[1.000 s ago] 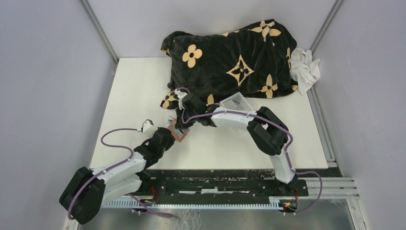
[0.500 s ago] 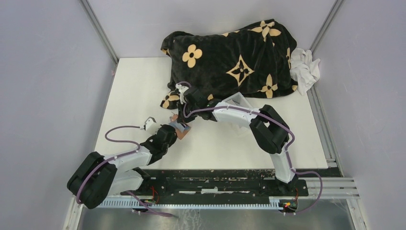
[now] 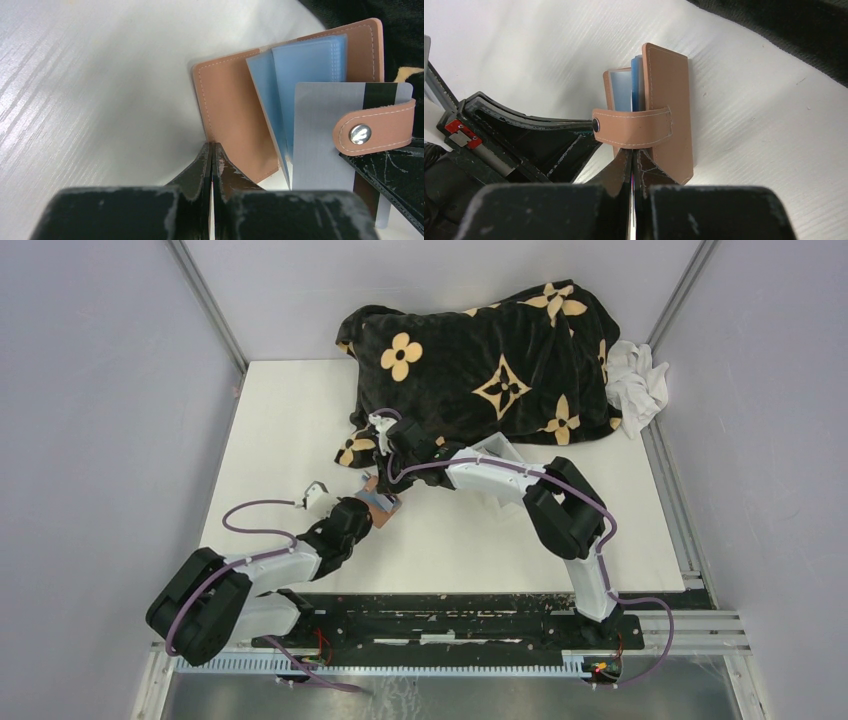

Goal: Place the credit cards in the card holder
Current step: Open the card holder at the center of the board.

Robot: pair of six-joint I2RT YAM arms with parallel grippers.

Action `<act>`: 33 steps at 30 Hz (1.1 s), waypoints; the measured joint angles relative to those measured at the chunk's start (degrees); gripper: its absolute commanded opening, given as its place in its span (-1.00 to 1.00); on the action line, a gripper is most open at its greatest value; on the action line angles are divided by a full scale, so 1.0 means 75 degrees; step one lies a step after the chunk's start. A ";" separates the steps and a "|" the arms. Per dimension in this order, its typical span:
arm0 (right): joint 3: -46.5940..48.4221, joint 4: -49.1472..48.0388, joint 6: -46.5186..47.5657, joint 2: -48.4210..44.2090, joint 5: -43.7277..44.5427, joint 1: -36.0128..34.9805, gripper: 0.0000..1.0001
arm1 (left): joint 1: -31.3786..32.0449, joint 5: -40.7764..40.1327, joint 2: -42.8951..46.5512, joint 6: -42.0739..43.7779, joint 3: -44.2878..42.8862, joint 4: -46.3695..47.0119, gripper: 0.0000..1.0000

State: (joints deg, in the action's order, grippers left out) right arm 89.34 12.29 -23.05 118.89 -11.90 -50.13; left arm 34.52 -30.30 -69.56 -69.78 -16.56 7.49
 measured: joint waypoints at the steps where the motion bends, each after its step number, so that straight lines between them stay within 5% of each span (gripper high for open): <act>1: 0.0023 0.0050 0.0041 0.0000 0.0015 0.0000 -0.98 | 0.0000 -0.0009 -0.0012 0.0000 -0.0003 0.0020 -0.94; 33: 0.0589 0.0778 0.0600 0.0000 0.0219 0.0475 -0.98 | 0.0000 -0.0090 -0.0376 0.0000 -0.0169 0.0224 -0.94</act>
State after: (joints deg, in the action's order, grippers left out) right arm 93.76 18.13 -18.55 118.89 -10.26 -46.57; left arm 34.52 -30.98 -72.38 -69.78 -17.82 9.17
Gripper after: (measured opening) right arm 0.014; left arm 0.033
